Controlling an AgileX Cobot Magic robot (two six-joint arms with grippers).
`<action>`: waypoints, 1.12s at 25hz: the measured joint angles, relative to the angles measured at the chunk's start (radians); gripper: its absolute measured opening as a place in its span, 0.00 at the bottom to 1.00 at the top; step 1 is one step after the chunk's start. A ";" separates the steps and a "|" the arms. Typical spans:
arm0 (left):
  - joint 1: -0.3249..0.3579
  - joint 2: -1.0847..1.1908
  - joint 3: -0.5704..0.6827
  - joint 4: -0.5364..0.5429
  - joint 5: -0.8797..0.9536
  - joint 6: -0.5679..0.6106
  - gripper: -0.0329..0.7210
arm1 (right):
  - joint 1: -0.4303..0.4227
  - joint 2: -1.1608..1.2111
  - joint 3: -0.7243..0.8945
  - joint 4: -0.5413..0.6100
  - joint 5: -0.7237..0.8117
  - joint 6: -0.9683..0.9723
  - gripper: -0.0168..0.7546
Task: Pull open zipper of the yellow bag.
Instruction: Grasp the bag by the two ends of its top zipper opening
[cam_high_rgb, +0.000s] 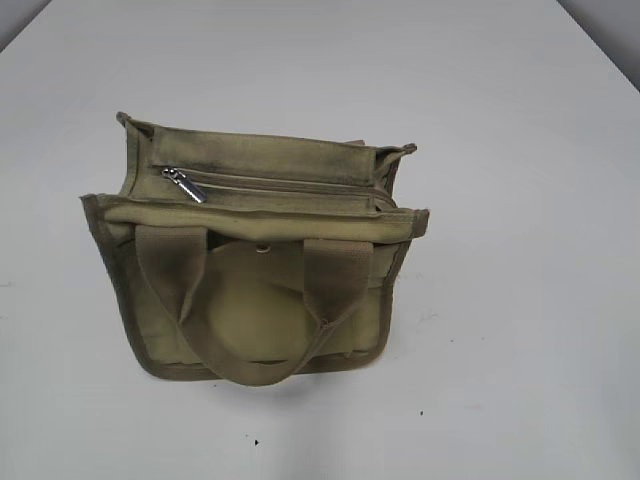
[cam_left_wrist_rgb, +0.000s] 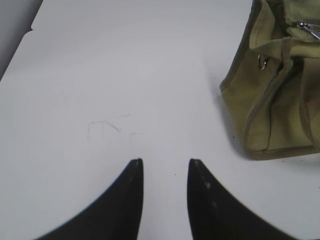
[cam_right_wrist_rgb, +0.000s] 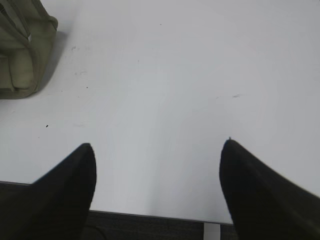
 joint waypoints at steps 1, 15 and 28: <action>0.000 0.000 0.000 0.000 0.000 0.000 0.36 | 0.000 0.000 0.000 0.001 0.000 0.000 0.79; 0.000 0.367 -0.070 -0.331 -0.261 0.011 0.46 | 0.000 0.000 0.000 0.001 0.000 0.000 0.79; -0.043 1.163 -0.260 -1.060 -0.293 0.468 0.53 | 0.000 0.092 -0.026 0.050 -0.076 -0.025 0.79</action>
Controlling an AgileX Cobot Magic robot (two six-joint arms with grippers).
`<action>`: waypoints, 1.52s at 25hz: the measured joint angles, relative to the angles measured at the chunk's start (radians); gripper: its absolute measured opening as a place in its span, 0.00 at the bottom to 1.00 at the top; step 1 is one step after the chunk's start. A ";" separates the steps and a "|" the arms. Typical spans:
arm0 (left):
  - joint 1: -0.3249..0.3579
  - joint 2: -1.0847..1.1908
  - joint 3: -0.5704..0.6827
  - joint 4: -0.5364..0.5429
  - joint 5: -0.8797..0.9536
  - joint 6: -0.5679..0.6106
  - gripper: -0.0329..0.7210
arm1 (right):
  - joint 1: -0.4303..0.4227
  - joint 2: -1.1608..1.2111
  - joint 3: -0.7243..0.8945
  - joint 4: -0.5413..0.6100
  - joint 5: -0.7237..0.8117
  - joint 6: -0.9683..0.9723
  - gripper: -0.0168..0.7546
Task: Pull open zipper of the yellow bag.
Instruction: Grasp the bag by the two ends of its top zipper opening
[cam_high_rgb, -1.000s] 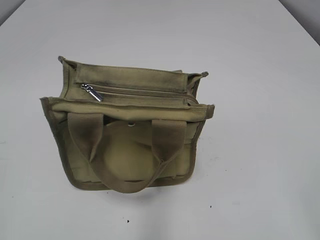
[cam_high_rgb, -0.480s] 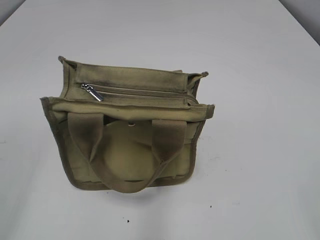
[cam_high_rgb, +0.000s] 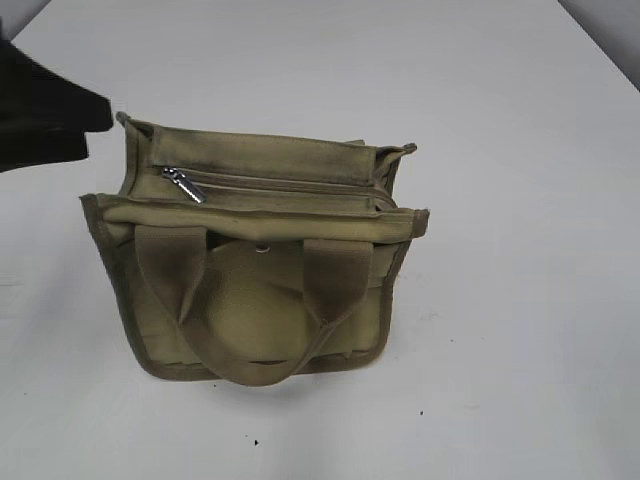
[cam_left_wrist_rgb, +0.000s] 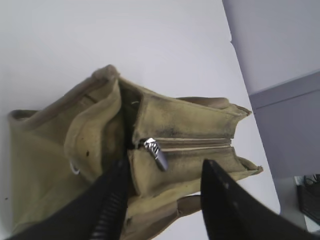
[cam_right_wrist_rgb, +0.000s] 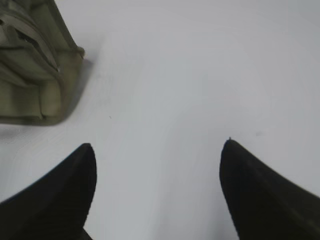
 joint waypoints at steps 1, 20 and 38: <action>-0.014 0.047 -0.030 -0.006 0.010 0.005 0.54 | 0.000 0.023 -0.007 0.023 -0.042 -0.024 0.79; -0.085 0.335 -0.307 0.188 0.139 -0.132 0.54 | 0.069 0.545 -0.014 0.783 -0.352 -0.845 0.79; -0.107 0.432 -0.316 0.158 0.104 -0.182 0.40 | 0.095 0.809 -0.268 0.879 -0.319 -1.028 0.79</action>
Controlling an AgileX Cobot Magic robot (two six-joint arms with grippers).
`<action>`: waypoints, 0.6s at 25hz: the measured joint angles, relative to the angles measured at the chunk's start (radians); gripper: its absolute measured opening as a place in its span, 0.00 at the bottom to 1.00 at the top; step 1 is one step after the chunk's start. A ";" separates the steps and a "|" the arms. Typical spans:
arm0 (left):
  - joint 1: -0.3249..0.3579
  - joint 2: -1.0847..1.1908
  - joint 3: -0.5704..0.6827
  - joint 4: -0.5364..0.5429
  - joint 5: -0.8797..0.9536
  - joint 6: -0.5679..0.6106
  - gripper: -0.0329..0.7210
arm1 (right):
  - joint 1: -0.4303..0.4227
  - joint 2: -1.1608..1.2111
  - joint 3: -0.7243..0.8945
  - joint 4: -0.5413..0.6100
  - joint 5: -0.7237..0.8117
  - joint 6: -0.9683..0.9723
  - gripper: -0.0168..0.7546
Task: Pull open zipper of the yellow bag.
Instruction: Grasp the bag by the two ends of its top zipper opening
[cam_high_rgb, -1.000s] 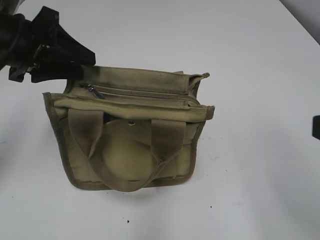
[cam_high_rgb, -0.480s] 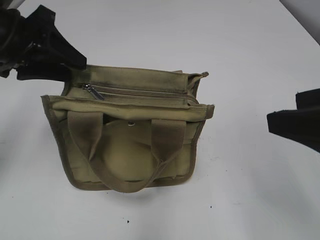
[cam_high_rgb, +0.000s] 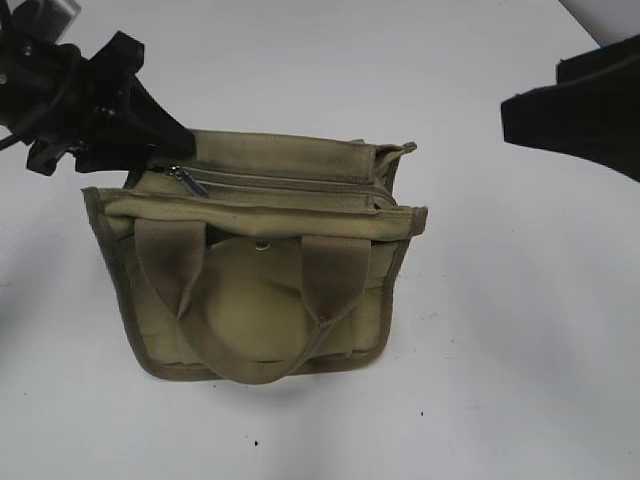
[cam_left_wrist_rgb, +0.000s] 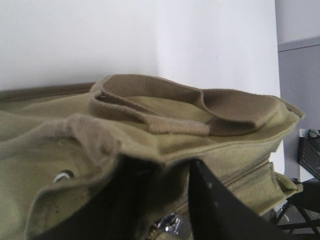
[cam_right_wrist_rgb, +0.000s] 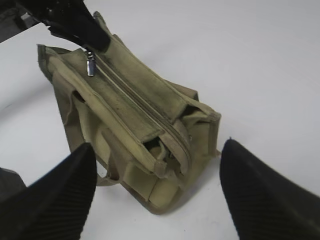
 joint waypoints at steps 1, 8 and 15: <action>0.000 0.000 0.000 -0.010 0.000 0.001 0.35 | 0.018 0.022 -0.017 0.005 0.000 -0.014 0.79; 0.000 -0.003 0.000 -0.046 0.024 0.016 0.10 | 0.283 0.223 -0.145 0.012 -0.062 -0.123 0.79; 0.000 -0.037 0.000 -0.068 0.070 0.060 0.06 | 0.488 0.484 -0.333 -0.072 -0.185 -0.133 0.63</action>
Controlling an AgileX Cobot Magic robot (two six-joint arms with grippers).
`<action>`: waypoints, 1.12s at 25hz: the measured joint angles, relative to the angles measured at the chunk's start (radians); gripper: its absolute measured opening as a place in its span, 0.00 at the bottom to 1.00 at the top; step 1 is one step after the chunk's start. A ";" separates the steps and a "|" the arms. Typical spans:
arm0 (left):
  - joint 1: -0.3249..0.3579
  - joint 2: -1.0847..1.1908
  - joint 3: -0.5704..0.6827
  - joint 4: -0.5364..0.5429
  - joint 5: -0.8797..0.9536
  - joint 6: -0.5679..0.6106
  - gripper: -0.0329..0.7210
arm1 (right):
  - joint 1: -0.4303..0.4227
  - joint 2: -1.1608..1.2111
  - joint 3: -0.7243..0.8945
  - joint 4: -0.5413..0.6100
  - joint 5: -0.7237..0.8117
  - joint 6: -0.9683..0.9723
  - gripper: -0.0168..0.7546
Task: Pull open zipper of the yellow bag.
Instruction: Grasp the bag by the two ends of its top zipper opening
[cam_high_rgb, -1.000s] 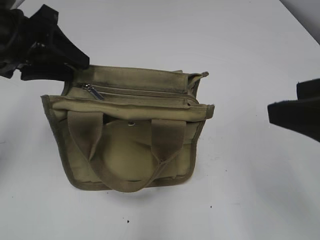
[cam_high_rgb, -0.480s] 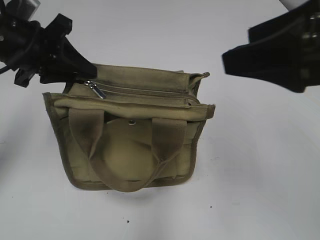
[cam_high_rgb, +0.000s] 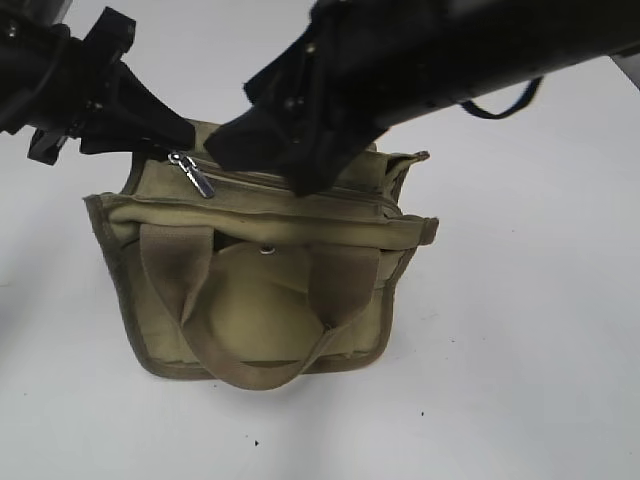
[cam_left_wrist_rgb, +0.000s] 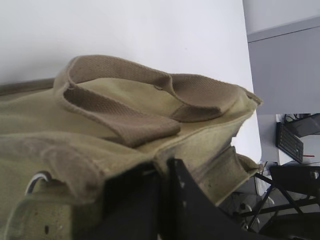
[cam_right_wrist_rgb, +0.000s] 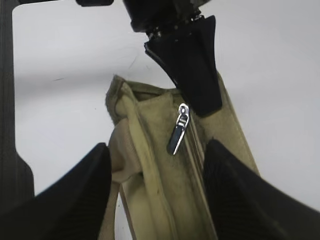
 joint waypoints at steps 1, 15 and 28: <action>0.000 -0.002 0.000 0.000 0.003 0.004 0.06 | 0.016 0.031 -0.027 -0.006 -0.014 0.000 0.61; 0.000 -0.004 0.000 -0.032 0.001 0.009 0.06 | 0.042 0.279 -0.149 -0.042 -0.100 0.009 0.51; 0.000 -0.002 0.001 -0.020 -0.004 0.010 0.06 | 0.045 0.322 -0.161 -0.128 -0.117 0.011 0.11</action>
